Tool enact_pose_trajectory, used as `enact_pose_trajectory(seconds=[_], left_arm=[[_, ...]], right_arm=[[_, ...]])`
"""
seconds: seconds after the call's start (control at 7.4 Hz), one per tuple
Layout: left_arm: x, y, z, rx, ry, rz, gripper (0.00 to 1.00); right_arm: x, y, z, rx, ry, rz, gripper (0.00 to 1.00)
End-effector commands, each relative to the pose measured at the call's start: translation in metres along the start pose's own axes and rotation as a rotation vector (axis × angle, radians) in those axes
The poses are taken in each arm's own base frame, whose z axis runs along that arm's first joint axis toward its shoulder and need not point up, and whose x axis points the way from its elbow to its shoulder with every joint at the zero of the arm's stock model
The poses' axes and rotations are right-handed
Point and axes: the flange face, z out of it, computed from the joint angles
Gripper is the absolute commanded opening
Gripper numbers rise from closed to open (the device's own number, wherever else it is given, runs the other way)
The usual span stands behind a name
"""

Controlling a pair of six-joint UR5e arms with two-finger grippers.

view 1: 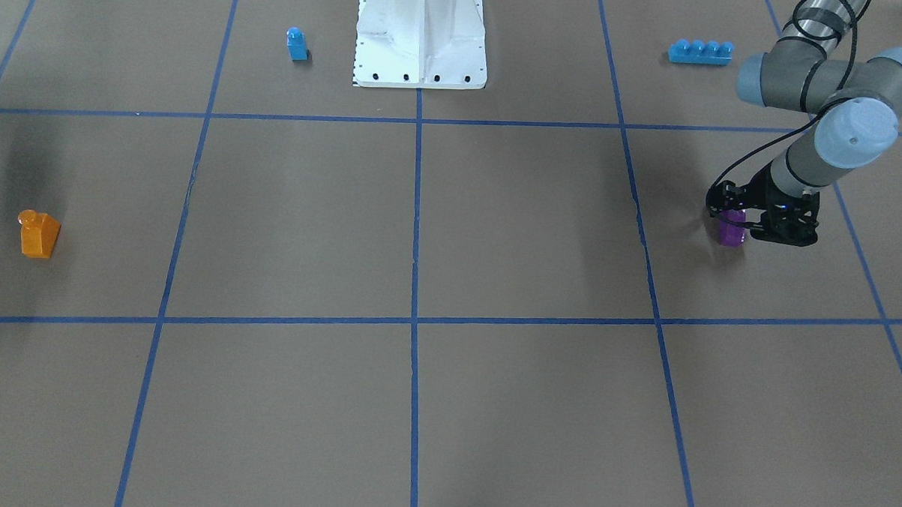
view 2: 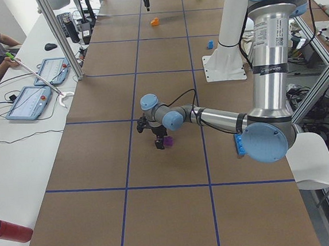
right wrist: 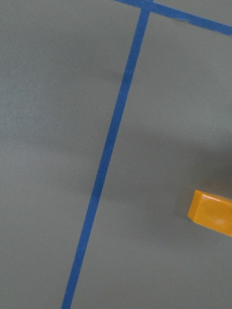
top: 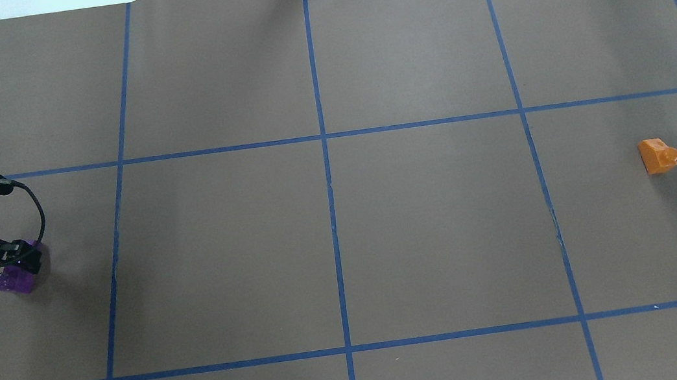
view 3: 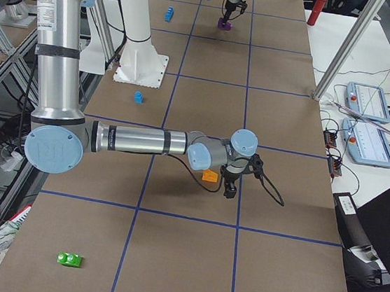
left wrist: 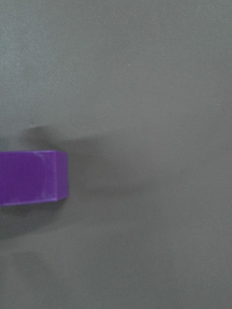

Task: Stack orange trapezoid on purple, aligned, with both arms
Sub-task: 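Lower the left gripper onto the purple trapezoid block and grasp it, then carry the purple block with the left gripper to the table center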

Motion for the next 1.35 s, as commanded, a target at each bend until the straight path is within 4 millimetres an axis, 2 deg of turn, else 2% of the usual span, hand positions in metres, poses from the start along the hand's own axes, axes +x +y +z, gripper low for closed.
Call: enact_pose_trajectory(seconds=[0.0, 0.14, 0.41, 0.54, 0.81, 0.95, 1.08, 1.22], left_arm=[[-0.001, 0.003, 0.001, -0.009, 0.005, -0.004, 0.36], [0.000, 0.002, 0.001, -0.009, 0.007, -0.005, 0.00], [0.018, 0.004, -0.009, -0.049, 0.104, -0.016, 0.00], [0.039, 0.003, -0.029, -0.041, 0.141, -0.025, 0.00], [0.123, -0.051, -0.085, 0.009, 0.191, -0.040, 0.00], [0.169, -0.065, -0.101, 0.023, 0.226, -0.055, 0.00], [0.235, -0.064, -0.100, -0.009, 0.258, -0.064, 0.00], [0.291, -0.074, -0.113, 0.000, 0.251, -0.084, 0.00]], right_arm=[[0.000, 0.000, 0.000, -0.001, 0.000, -0.001, 1.00], [-0.001, 0.000, 0.000, 0.000, 0.000, 0.000, 1.00], [-0.001, 0.000, 0.000, 0.001, -0.001, -0.004, 1.00], [-0.002, 0.000, -0.001, 0.002, -0.001, -0.004, 1.00], [-0.008, -0.002, 0.003, -0.003, -0.003, -0.011, 1.00], [-0.010, -0.003, 0.002, -0.001, -0.004, -0.012, 1.00], [-0.012, -0.005, 0.000, 0.002, -0.003, -0.017, 1.00], [-0.014, -0.007, -0.001, 0.006, -0.005, -0.020, 1.00]])
